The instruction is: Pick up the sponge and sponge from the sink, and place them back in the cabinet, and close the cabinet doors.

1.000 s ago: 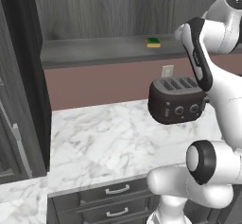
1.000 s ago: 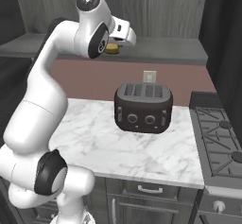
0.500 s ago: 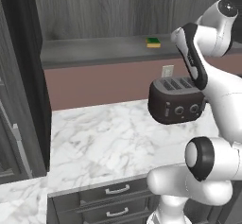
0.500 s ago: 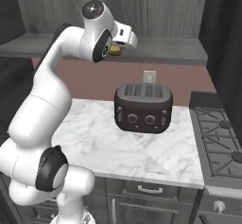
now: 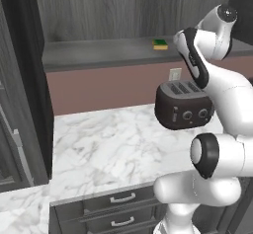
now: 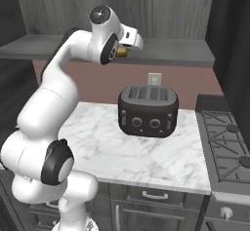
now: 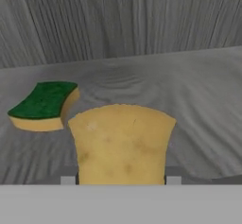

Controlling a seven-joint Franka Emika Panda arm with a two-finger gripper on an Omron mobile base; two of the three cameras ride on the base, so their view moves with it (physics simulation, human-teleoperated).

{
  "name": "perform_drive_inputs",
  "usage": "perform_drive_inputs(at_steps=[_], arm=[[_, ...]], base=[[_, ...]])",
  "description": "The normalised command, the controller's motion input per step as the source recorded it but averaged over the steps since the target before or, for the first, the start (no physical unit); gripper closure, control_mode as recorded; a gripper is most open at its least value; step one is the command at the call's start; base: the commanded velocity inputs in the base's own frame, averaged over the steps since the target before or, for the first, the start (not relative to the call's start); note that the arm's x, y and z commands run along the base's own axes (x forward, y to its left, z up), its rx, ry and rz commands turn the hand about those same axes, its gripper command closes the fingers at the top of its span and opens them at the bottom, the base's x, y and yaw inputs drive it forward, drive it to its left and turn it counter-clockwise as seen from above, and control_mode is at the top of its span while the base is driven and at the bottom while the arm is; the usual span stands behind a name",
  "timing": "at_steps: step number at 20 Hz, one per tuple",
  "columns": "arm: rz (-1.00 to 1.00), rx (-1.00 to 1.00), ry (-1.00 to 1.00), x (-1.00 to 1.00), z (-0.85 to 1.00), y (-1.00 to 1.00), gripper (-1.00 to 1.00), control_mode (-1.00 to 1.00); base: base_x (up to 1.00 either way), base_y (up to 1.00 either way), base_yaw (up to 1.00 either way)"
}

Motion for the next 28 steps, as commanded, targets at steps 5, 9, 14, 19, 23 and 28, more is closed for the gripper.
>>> perform_drive_inputs(at_steps=[5, 9, 14, 19, 23, 28], arm=[[0.00, 0.00, 0.00, 0.41, 0.00, 0.00, 1.00, -1.00], [0.00, 0.00, 0.00, 0.35, -0.05, 0.00, 1.00, -1.00], [0.00, 0.00, 0.00, 0.35, -0.16, 0.00, 1.00, -1.00], [0.00, 0.00, 0.00, 0.30, -0.18, 0.00, 1.00, -1.00], [0.00, 0.00, 0.00, 0.33, -0.11, 0.00, 1.00, -1.00], [0.00, 0.00, 0.00, 0.30, -0.06, 0.00, 1.00, -1.00]], base=[[0.00, 0.00, 0.00], [0.00, 0.00, 0.00], [0.00, 0.00, 0.00], [0.00, 0.00, 0.00], [0.00, 0.00, 0.00], [0.00, 0.00, 0.00]])
